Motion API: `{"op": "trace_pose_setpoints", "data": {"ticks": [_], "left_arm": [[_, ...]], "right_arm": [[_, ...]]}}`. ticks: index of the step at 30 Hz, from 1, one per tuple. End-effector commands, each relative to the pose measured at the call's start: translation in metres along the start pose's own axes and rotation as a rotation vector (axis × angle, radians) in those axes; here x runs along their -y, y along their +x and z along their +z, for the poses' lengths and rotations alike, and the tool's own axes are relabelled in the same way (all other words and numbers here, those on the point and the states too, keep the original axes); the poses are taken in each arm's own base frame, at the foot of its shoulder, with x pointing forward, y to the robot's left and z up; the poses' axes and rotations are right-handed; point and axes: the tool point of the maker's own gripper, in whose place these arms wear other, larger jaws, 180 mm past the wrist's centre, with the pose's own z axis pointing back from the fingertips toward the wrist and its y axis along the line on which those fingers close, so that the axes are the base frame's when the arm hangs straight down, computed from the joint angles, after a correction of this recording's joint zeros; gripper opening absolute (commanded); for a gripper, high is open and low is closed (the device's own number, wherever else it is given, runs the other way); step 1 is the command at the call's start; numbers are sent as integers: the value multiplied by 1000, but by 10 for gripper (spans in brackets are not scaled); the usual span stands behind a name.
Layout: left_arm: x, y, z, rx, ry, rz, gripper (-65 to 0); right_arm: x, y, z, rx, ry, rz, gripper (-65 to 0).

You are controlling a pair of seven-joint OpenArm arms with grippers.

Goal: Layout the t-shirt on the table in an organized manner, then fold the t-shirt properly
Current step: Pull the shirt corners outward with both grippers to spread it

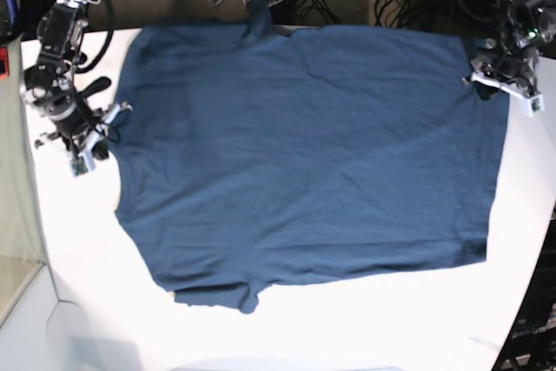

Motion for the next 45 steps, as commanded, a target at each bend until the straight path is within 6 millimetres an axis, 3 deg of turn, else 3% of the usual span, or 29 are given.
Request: {"op": "trace_pose_setpoints", "data": {"ticks": [1,4,8,15,18,21,29,32,36,45], "left_arm": [[3,23,8,68,-17,-12,-425],[15,39,21,123,-66,-3,-425],[12,61,38,204,-77,44,-425],[4,49,60,219,-65,94,-425],[3,37,64,195,-58,91,-425],[0,29,68,175,-50,84,-425],[-2,25,69,166,-45,85,-425],[-2,26,68,170,-46,86,-425],[0,26,67,170,-51,86,-425],[5,26,66,178,-59,105,-425]], "right_arm": [[16,35,4,96,-39,19,-650],[18,71,-6,162,-36,35,-650],[3,101,-40,182,47,36,-650],[-19,153,-109,147,212,-33,-650],[-34,158,-128,156,279,-88,-650],[-45,153,-137,164,323,-133,-650],[-56,105,-139,143,343,-196,-650],[-32,78,-141,104,231,-208,-650],[-3,65,-141,102,95,-213,-650],[24,62,-144,65,-79,-51,-650]]}}
